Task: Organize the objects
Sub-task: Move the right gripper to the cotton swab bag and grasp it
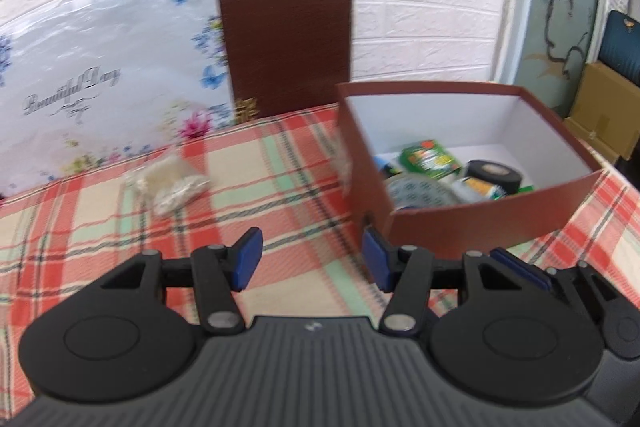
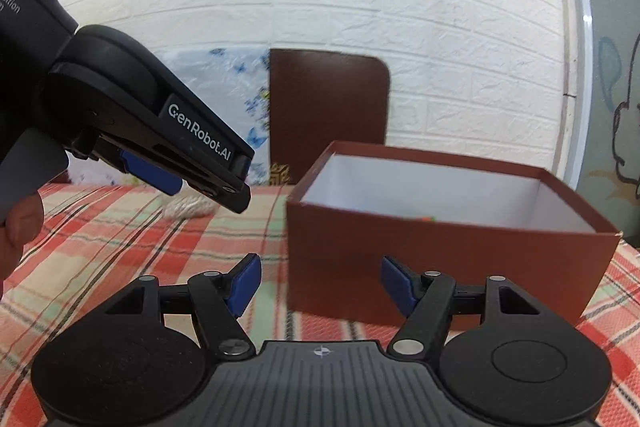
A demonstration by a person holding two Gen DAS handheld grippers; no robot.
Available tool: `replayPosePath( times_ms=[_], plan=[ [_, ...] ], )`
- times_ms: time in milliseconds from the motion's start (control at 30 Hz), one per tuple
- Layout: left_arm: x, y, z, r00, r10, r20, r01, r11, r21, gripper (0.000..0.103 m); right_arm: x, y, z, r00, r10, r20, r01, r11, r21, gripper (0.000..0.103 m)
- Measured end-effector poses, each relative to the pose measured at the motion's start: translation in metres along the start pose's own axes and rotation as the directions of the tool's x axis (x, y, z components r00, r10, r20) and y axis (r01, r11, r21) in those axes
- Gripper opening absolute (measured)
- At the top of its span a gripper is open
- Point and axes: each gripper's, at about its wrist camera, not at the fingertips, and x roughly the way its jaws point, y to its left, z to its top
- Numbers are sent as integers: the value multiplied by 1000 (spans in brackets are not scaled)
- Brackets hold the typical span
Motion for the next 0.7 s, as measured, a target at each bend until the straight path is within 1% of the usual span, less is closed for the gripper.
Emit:
replayPosePath(
  times_ms=[67, 233, 300, 367, 467, 500, 533, 567, 600, 633, 667, 700],
  plan=[
    [-2, 11, -5, 1000, 23, -5, -23, 1000, -9, 58, -3, 13, 0, 1000, 22, -13, -23, 1000, -21, 66],
    [-2, 44, -19, 996, 88, -15, -89, 995, -44, 61, 5, 42, 0, 994, 94, -63, -98, 993, -65, 66],
    [2, 59, -27, 992, 121, -21, -122, 991, -49, 64, 11, 52, -2, 985, 132, -110, -139, 989, -54, 66],
    [7, 77, -38, 987, 158, -29, -159, 985, -59, 65, 23, 60, -8, 970, 173, -172, -181, 983, -29, 66],
    [18, 110, -59, 973, 226, -45, -230, 970, -84, 66, 47, 74, -19, 948, 190, -257, -205, 978, -32, 66],
    [23, 123, -66, 964, 258, -60, -263, 960, -98, 66, 53, 78, -21, 944, 187, -272, -205, 978, -41, 66],
    [28, 138, -74, 954, 289, -83, -297, 947, -119, 66, 57, 81, -19, 947, 191, -260, -208, 977, -42, 70],
    [33, 154, -83, 943, 314, -109, -327, 933, -148, 66, 65, 85, -14, 946, 193, -262, -214, 976, -52, 70],
    [36, 169, -93, 935, 331, -125, -350, 919, -183, 78, 74, 90, -11, 945, 192, -265, -217, 974, -70, 70],
    [34, 185, -105, 943, 324, -80, -334, 912, -237, 96, 85, 95, -8, 946, 191, -264, -220, 971, -88, 72],
    [32, 199, -115, 946, 318, -60, -321, 900, -295, 96, 96, 99, -4, 945, 194, -262, -225, 970, -96, 74],
    [27, 209, -117, 955, 296, -33, -288, 889, -357, 96, 107, 102, 1, 945, 197, -262, -227, 970, -92, 77]
  ],
)
